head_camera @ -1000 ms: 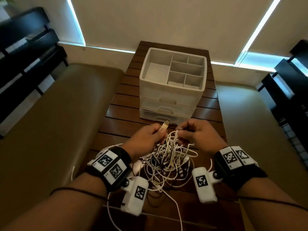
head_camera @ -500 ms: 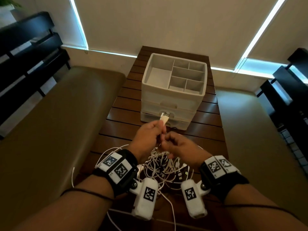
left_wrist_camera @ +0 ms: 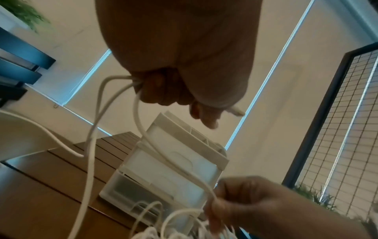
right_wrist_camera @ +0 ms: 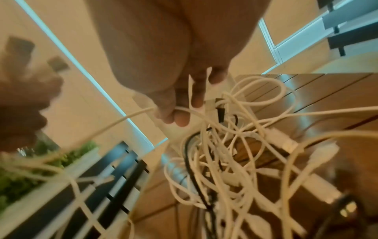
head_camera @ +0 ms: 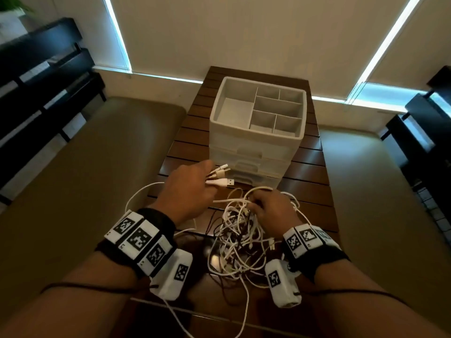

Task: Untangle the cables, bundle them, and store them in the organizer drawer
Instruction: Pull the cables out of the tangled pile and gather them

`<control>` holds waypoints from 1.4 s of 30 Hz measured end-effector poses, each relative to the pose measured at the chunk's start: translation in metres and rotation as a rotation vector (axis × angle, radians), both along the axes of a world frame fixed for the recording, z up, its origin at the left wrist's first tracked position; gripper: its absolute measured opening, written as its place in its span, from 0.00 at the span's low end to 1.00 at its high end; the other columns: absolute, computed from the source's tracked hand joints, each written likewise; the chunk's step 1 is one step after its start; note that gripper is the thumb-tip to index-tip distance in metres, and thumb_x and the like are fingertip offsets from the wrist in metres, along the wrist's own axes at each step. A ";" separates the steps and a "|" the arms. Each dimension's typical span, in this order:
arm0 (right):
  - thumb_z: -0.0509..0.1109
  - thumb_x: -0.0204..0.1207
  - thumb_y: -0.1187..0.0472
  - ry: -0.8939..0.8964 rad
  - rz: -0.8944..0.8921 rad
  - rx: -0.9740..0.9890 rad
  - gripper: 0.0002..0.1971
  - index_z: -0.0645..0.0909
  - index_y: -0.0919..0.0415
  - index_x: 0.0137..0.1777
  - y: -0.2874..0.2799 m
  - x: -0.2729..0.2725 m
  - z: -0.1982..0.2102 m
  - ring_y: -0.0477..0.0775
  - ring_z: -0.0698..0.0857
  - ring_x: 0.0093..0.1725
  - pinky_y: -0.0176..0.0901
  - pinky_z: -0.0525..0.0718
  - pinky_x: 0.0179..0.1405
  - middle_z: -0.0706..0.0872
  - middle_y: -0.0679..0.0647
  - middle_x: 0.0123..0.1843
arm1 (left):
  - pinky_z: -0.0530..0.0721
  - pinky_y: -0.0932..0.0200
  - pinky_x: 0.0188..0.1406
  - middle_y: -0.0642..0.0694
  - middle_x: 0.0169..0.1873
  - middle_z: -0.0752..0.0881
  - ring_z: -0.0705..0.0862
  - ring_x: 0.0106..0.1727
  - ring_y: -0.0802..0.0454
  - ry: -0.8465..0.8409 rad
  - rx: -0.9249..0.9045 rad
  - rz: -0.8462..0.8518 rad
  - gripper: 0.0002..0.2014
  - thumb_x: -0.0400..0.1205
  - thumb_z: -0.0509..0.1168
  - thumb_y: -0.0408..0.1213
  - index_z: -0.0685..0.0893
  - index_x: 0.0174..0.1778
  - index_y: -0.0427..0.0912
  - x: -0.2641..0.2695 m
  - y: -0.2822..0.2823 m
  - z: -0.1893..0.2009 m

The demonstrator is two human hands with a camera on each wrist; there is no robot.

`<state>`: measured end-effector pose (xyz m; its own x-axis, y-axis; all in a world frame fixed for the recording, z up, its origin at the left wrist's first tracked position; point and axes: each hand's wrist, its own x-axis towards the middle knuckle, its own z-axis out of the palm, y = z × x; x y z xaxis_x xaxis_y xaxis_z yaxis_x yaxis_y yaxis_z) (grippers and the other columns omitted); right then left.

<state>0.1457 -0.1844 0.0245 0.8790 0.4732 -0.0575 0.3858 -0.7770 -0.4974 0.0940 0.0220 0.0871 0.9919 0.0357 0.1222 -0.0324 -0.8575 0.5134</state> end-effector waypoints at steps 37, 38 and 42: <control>0.73 0.76 0.61 0.270 0.031 0.145 0.05 0.85 0.51 0.41 -0.006 0.004 0.028 0.43 0.84 0.39 0.42 0.79 0.43 0.87 0.45 0.38 | 0.75 0.56 0.32 0.50 0.30 0.84 0.82 0.35 0.47 0.072 -0.168 -0.018 0.09 0.80 0.68 0.43 0.82 0.33 0.49 0.015 -0.027 0.000; 0.72 0.77 0.61 0.319 0.005 0.141 0.04 0.85 0.52 0.41 -0.008 0.004 0.024 0.42 0.83 0.38 0.42 0.79 0.43 0.86 0.45 0.39 | 0.74 0.56 0.31 0.50 0.28 0.82 0.81 0.33 0.48 0.053 -0.246 0.010 0.11 0.80 0.69 0.43 0.82 0.31 0.50 0.015 -0.023 0.000; 0.69 0.79 0.59 0.252 0.016 0.108 0.05 0.84 0.53 0.43 -0.002 0.005 0.031 0.44 0.83 0.37 0.43 0.82 0.42 0.85 0.46 0.38 | 0.76 0.54 0.34 0.49 0.30 0.82 0.81 0.36 0.47 0.064 -0.149 0.186 0.06 0.80 0.68 0.40 0.86 0.39 0.45 0.015 -0.002 -0.010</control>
